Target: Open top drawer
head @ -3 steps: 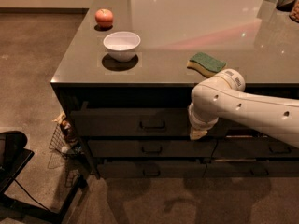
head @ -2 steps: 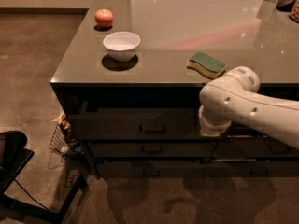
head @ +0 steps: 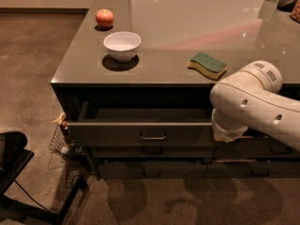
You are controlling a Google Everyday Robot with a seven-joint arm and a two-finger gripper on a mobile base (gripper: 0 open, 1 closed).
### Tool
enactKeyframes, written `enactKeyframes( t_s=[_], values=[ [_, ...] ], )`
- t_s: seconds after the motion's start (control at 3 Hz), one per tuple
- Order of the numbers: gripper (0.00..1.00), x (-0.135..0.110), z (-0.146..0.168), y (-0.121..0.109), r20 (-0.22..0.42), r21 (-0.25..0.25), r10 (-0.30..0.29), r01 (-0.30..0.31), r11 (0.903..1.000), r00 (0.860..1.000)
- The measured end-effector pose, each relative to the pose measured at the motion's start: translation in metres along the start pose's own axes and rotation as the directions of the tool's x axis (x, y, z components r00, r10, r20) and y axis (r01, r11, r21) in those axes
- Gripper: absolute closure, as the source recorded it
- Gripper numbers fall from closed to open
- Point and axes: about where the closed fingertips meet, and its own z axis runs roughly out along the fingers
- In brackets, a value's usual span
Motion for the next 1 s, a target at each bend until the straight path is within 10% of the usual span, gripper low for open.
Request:
enactKeyframes(
  t_s=[1.0],
  values=[
    [0.28,-0.0169,0.0065,-0.0096,0.082,0.029,-0.011,0.009,0.9995,0.997]
  ],
)
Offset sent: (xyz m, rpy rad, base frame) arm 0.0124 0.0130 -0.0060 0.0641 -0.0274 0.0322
